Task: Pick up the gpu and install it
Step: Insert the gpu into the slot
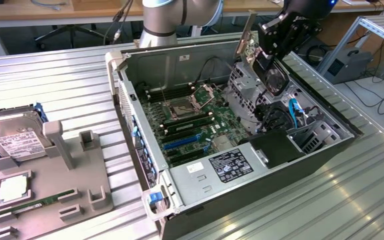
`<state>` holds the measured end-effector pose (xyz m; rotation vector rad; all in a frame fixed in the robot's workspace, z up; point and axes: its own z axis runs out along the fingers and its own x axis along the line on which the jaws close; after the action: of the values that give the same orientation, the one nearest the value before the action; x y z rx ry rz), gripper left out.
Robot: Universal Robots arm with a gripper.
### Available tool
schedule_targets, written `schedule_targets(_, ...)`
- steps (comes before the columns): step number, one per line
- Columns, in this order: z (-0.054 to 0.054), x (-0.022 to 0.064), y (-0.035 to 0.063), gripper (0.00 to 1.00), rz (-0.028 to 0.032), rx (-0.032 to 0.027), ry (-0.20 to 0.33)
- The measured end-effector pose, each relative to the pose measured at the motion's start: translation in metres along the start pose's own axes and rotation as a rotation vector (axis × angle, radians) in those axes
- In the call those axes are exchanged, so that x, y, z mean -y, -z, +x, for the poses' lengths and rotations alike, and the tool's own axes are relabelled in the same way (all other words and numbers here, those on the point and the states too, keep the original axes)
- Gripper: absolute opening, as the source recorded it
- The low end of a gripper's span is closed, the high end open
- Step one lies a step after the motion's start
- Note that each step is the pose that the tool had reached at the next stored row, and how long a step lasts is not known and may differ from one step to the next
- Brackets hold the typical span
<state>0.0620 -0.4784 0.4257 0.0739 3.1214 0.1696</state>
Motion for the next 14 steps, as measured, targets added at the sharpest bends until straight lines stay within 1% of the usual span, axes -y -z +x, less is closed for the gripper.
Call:
schedule_targets(9,0.0,0.0,0.0,0.27,0.0,-0.0002,0.002)
schedule_targets(12,0.0,0.0,0.0,0.27,-0.0006,-0.0056,0.051)
schedule_targets(14,0.0,-0.0002,-0.0002,0.27,-0.0013,-0.0123,0.113)
